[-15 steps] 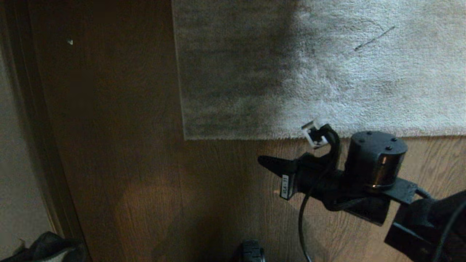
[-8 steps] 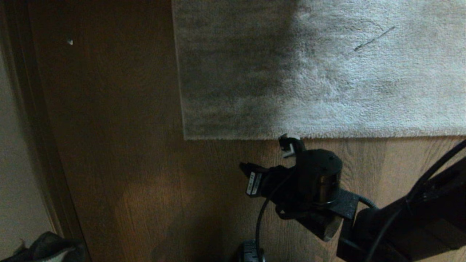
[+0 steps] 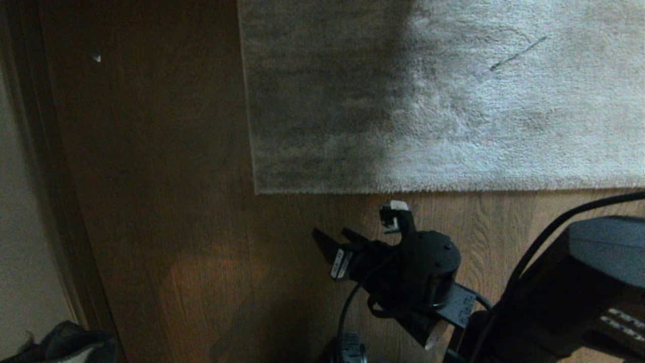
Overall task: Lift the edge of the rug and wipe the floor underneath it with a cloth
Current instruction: Lift up the carpet
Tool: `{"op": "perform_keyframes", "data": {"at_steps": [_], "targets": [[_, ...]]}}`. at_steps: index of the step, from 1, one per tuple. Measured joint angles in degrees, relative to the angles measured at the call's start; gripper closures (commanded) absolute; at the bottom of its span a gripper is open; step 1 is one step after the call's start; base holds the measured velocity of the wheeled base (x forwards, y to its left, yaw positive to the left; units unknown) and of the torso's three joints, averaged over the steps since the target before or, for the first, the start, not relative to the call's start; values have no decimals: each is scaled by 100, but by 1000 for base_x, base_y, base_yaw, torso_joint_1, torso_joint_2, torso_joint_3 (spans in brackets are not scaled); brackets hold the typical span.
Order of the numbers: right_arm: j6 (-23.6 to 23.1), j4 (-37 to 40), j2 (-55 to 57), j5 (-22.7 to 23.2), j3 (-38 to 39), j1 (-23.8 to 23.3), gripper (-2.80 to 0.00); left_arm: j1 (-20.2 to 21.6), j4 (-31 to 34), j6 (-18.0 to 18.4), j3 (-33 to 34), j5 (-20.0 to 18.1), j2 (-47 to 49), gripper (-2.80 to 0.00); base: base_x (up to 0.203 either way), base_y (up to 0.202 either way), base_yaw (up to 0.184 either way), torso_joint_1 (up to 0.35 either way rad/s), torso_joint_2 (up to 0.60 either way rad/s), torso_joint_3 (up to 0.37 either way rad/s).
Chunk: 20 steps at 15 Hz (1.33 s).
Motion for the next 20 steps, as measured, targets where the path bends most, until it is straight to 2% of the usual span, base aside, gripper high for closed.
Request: {"op": "perform_keyframes", "data": {"at_steps": [3,7,15,20], "targets": [[-264,-675,313,-32,241,-7,-280,0,2,-1,0,-1,0,0,0,0,0,0,0,0],[-254,-690,534,-447,349,-93,-280,0,2,-4,0,0,0,0,0,0,0,0,0,0],[-295,-690,600,-463,330,-851,-280,0,5,-4,0,-1,0,0,0,0,0,0,0,0],[-273,-688,658,-514,204,-1052,-280,0,5,-4,0,-1,0,0,0,0,0,0,0,0]]}}
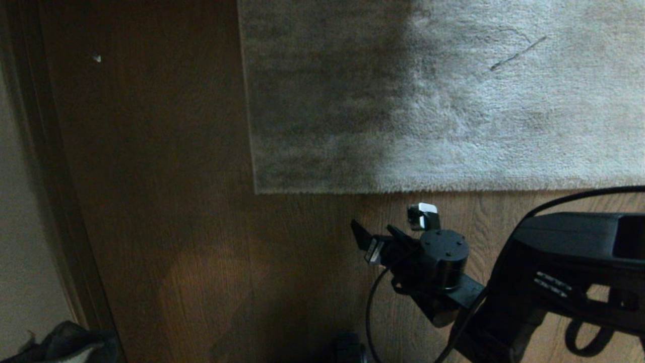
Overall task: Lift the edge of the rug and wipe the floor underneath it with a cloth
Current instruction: Lift up the carpet
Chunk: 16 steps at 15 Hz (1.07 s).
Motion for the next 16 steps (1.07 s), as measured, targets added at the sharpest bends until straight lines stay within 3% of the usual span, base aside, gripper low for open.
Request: {"op": "perform_keyframes", "data": {"at_steps": [3,16], "targets": [[35,0,160,-249,-453,-15,-280,0,-5,0,0,-2,0,0,0,0,0,0,0,0],[176,-21,672,-277,-1908,9,-280,0,-2,0,0,1,0,0,0,0,0,0,0,0]]}}
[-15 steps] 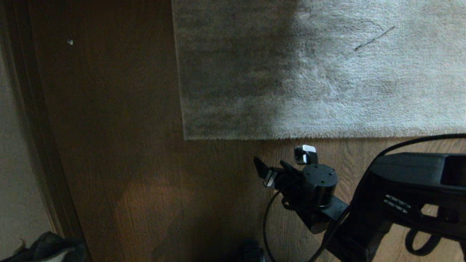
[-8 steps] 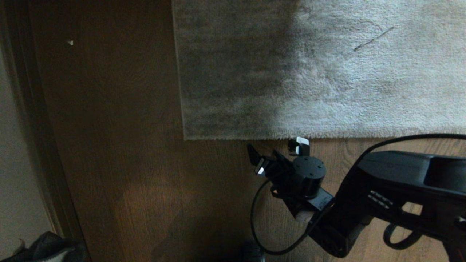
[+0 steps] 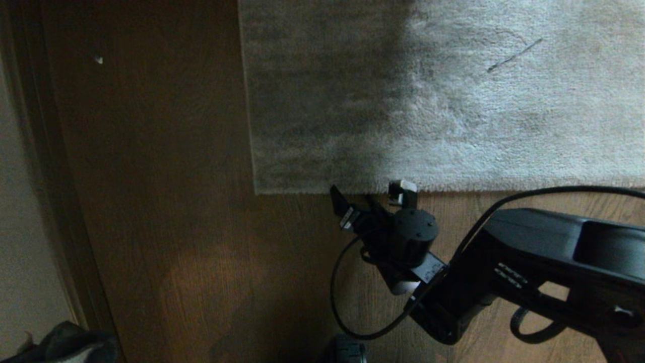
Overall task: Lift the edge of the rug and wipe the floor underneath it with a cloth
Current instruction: Lift up the carpet
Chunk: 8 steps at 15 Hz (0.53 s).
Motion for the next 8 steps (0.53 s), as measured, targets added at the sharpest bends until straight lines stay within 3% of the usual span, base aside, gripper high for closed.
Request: {"op": "perform_keyframes", "data": {"at_steps": [8], "targets": [[-8,22,234,16,-805,317,-280,0,-3,-2,0,2,0,0,0,0,0,0,0,0]]}}
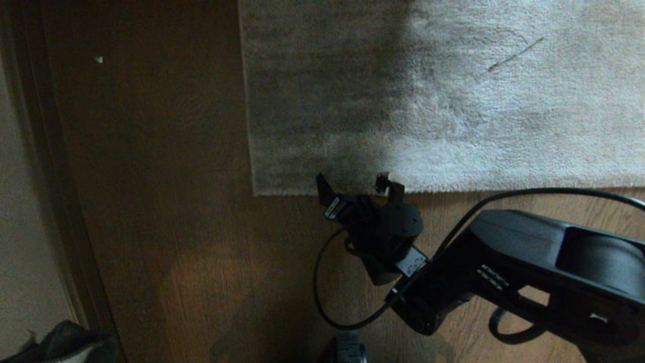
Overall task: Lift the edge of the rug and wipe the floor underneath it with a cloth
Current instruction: Lift up the carpet
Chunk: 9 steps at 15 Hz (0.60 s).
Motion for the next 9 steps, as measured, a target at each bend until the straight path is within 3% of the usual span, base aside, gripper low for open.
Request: {"op": "perform_keyframes", "data": {"at_steps": [5,9], "targets": [[-44,35,-192,-8,-29,431,-280,0,1,2,0,-2,0,0,0,0,0,0,0,0],[-229,11,-319,28,-24,503,-280,0,2,2,0,-2,0,0,0,0,0,0,0,0]]}}
